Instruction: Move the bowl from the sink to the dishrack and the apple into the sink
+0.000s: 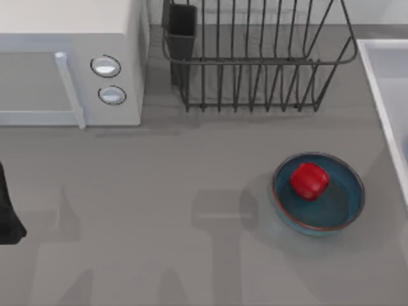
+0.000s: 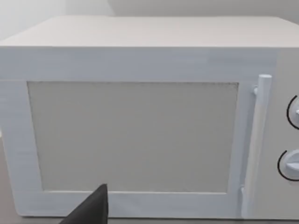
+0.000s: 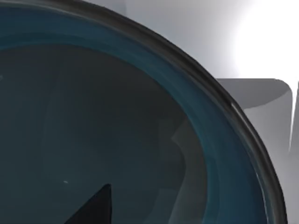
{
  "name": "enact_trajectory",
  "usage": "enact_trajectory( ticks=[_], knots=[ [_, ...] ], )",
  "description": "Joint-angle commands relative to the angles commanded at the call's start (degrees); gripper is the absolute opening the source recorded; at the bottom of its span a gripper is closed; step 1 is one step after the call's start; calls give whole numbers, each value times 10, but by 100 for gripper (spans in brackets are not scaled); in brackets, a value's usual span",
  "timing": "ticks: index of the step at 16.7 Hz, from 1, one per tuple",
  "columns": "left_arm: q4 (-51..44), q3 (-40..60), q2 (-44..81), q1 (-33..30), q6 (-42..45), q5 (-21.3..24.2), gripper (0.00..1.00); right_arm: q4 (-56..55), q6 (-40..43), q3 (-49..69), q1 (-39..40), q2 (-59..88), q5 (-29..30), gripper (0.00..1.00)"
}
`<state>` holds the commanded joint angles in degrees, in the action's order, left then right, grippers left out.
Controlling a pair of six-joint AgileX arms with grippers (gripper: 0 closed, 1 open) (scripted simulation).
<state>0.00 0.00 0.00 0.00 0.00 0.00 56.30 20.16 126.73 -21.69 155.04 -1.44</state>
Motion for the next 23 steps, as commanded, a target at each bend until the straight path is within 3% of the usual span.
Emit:
enact_trajectory(
  ticks=[4,17,23],
  knots=[
    [0,0,0,0,0,0,100,-1,0,-1,0,1,0,100],
    [0,0,0,0,0,0,100,-1,0,-1,0,1,0,2],
    [0,0,0,0,0,0,100,-1,0,-1,0,1,0,0]
  ],
)
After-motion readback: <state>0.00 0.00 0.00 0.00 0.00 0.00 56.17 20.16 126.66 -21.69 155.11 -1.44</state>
